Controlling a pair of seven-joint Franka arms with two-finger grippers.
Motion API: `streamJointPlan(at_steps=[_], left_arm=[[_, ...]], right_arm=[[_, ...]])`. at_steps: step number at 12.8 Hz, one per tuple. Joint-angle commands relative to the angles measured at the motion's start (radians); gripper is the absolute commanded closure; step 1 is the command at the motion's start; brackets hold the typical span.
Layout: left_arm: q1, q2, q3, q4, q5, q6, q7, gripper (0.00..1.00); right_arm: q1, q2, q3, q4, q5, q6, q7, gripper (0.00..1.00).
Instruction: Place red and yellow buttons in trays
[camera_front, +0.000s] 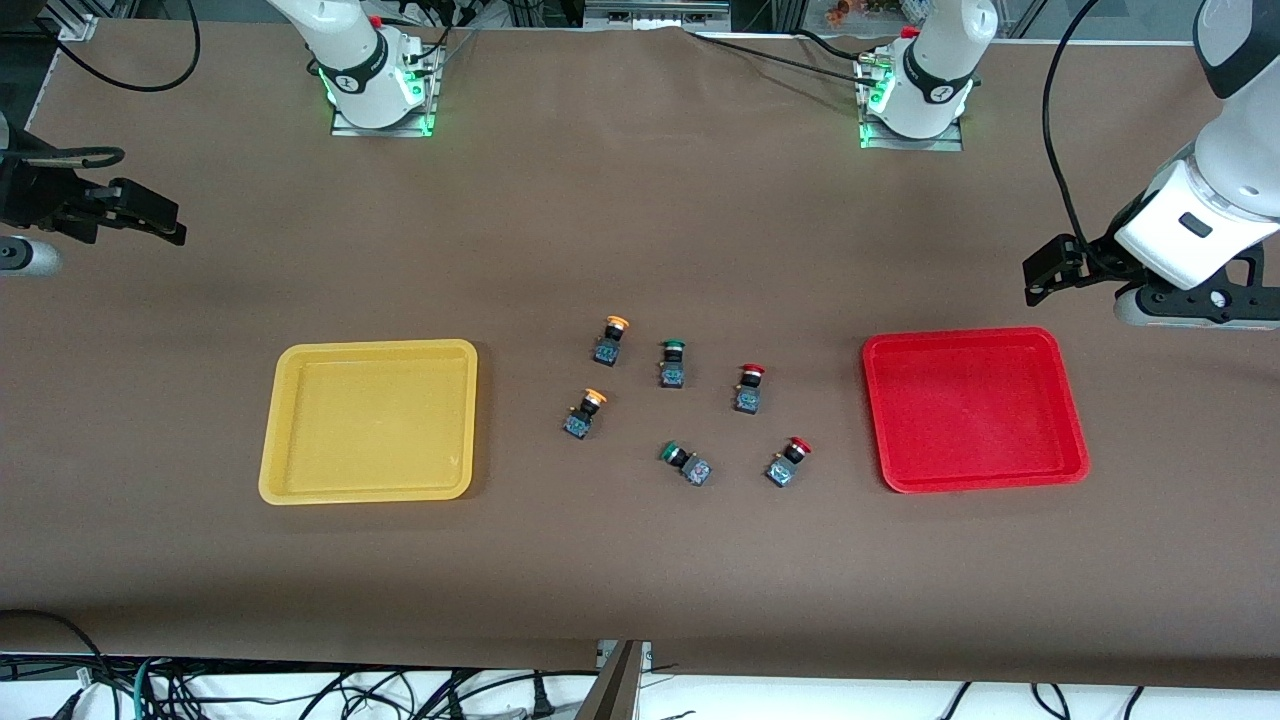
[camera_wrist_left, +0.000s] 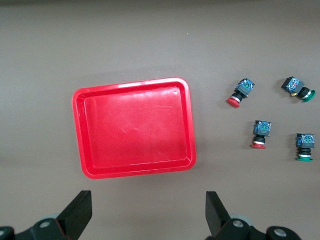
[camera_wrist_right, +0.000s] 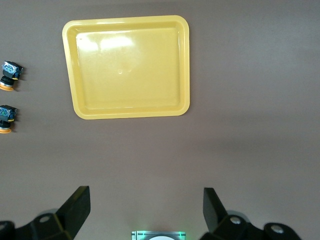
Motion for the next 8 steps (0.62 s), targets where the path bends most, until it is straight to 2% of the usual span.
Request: streamJointPlan(at_steps=[1, 8], left_arm=[[0.003, 0.018, -0.002, 0.037, -0.009, -0.013, 0.011, 0.0], [0.003, 0.018, -0.002, 0.037, -0.009, -0.013, 0.011, 0.0]], right_arm=[[-0.021, 0.007, -0.001, 0.015, 0.012, -0.003, -0.009, 0.0], [-0.015, 0.019, 0.002, 0.014, 0.016, 0.003, -0.003, 0.0]])
